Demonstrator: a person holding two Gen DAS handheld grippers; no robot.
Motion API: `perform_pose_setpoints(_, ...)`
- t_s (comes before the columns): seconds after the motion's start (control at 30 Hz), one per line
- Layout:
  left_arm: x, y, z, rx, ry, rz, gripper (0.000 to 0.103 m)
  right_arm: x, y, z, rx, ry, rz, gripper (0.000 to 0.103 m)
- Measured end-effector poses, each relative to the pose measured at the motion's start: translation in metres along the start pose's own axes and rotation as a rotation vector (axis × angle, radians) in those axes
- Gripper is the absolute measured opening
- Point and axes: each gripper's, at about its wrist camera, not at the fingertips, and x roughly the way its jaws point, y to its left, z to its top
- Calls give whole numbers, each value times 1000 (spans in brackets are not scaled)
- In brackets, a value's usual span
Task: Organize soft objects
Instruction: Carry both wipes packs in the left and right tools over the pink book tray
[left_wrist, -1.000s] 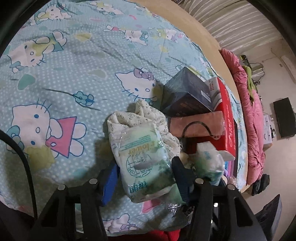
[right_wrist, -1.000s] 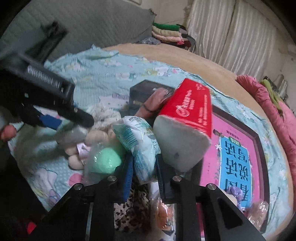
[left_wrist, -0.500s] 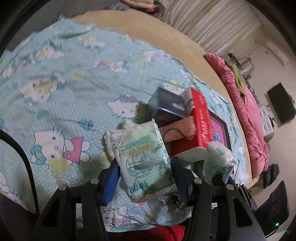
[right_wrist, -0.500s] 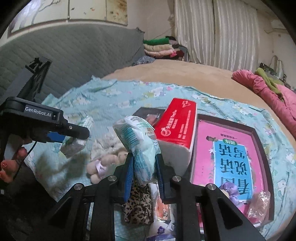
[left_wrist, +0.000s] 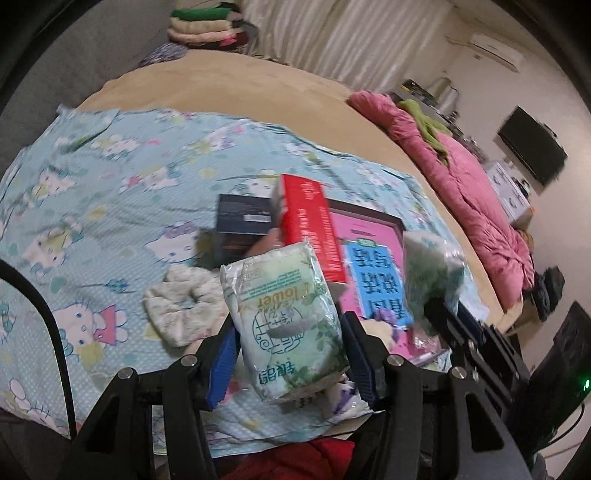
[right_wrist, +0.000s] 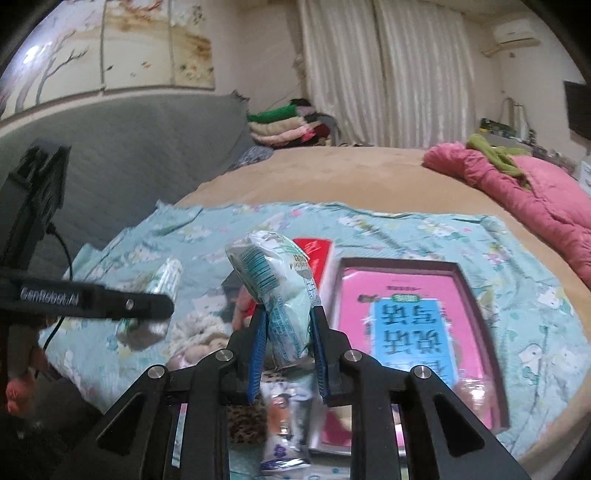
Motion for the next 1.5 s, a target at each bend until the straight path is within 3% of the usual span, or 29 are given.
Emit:
perform_pose_setpoints(0.43,6,-75,1,171,-10,-29,54,-29,-66,9,154,-64,-96,24)
perform_pose_setpoints(0.73,37,-117,-2,272,34,-44,54,-30,-96,3,232,-68,-130,24)
perform_pose_setpoints(1.5,143,-133,11,336,164,4,54,1,-133,-32,353,56,-137,24)
